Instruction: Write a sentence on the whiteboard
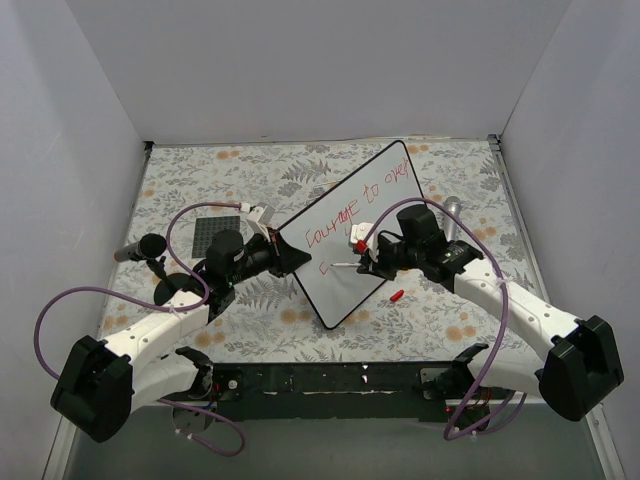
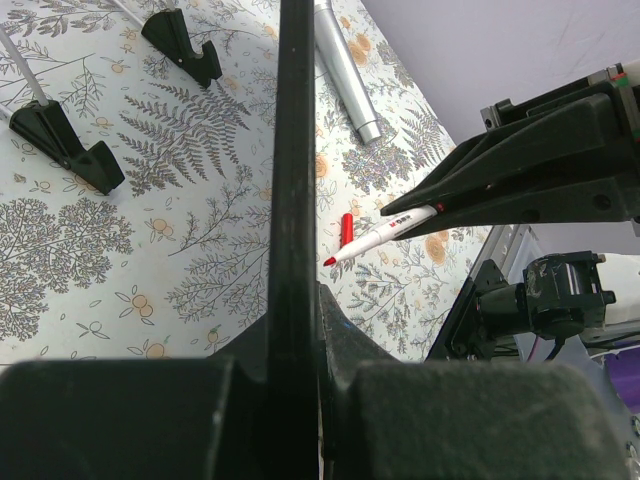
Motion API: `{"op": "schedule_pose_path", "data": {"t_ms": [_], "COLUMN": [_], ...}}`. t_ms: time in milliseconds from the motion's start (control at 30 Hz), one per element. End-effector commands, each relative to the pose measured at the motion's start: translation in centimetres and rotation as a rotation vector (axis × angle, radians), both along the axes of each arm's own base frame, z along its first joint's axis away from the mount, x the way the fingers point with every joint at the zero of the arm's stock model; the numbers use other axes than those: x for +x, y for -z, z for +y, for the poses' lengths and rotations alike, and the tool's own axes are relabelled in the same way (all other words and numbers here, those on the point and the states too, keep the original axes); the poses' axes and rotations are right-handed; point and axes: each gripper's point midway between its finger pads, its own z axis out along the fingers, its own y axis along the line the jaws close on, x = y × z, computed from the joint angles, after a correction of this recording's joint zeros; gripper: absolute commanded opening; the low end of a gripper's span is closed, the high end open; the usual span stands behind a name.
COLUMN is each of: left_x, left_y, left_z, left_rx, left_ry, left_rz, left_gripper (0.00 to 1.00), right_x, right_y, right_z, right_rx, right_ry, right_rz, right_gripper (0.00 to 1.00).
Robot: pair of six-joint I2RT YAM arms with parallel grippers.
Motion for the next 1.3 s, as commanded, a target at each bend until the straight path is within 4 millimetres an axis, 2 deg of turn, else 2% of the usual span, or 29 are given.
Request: {"op": "schedule_pose_path", "data": {"t_ms": [0, 600, 1267], "left_x": [0.1, 0.0, 0.0], "left_y": [-2.6, -2.5, -2.1], "left_z": [-0.3, -0.3, -0.3], "left_rx": [-0.035, -0.033, -0.029], "left_ry": [0.012, 0.023, 0.022], "left_rz": [-0.097, -0.102, -0.098], "left_gripper": [0.0, 0.0, 0.0], "right_x": [1.4, 2.1, 3.4], "right_y": [-2.5, -2.6, -3.2], "right_z": [1.1, 1.7, 0.6], "right_rx": [0.056, 0.076, 0.086], "right_ry": [0.024, 0.056, 0.149], "right_rz": [-0.041, 0.0, -0.022], "right_gripper": [0.01, 0.01, 0.01]}}
